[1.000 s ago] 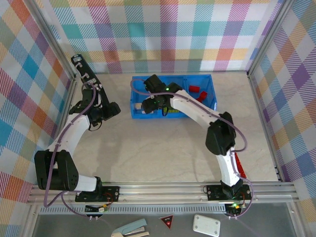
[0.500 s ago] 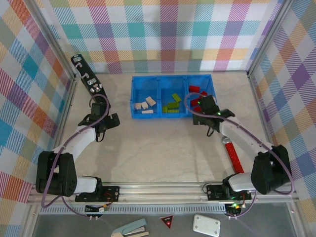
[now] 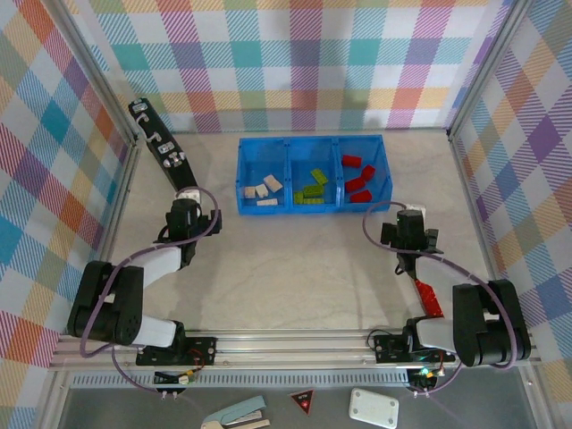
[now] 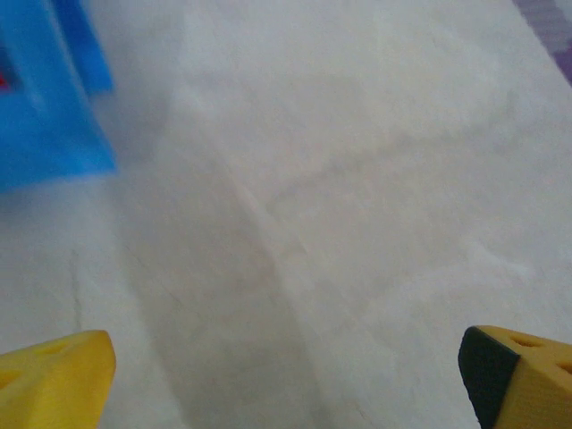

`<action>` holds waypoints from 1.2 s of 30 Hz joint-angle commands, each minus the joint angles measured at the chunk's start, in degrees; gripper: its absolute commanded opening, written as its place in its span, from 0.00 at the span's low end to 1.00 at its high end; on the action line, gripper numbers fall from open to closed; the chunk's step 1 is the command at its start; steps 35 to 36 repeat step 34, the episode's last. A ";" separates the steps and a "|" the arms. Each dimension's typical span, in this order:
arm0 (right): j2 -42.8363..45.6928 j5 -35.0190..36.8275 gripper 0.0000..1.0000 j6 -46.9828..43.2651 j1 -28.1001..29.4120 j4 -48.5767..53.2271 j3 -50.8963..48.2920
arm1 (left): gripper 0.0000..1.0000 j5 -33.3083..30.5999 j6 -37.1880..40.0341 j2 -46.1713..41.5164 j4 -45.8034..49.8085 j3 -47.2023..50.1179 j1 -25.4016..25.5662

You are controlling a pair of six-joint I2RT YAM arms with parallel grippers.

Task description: Sort the legos into containers by color

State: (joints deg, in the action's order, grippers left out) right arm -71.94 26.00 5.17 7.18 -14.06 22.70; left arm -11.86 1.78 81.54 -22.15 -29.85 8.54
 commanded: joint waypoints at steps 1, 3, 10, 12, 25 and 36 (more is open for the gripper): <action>-0.10 -7.51 0.99 -4.21 -1.29 -21.28 -2.99 | 1.00 2.08 3.62 2.84 -13.30 1.74 0.10; -1.34 -10.10 0.99 -3.94 -2.27 -23.94 -2.92 | 1.00 4.35 3.63 4.53 -16.86 2.77 -0.94; -8.25 -18.22 0.99 -5.53 -3.30 -33.73 -2.84 | 1.00 11.69 0.39 8.97 -25.82 5.57 -5.88; -12.42 -19.69 0.99 -5.24 -3.76 -38.12 -3.19 | 1.00 11.49 0.25 8.93 -25.72 5.65 -5.90; -15.99 -19.22 0.99 -4.14 -4.68 -35.45 -0.11 | 1.00 10.42 0.60 8.92 -26.17 5.84 -5.37; -15.78 -19.34 0.99 -4.14 -4.82 -35.34 -0.29 | 1.00 10.42 0.59 8.90 -26.19 5.85 -5.37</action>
